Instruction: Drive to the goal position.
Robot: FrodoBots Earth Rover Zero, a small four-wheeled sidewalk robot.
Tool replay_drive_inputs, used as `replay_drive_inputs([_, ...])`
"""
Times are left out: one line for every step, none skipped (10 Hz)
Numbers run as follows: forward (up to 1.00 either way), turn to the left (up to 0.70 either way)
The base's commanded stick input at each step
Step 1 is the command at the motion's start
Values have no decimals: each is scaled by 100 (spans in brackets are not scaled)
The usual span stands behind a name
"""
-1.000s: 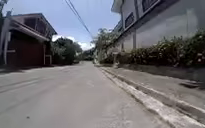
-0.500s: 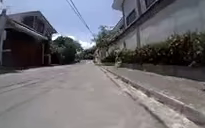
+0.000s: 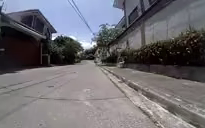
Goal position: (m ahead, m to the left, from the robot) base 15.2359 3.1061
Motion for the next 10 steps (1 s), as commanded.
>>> replay_drive_inputs([0, 0])
replay_drive_inputs([0, 0])
replay_drive_inputs([0, 0])
replay_drive_inputs([77, 2])
replay_drive_inputs([100, 2])
replay_drive_inputs([100, 2])
replay_drive_inputs([100, 2])
replay_drive_inputs([100, 2])
replay_drive_inputs([100, 2])
replay_drive_inputs([100, 2])
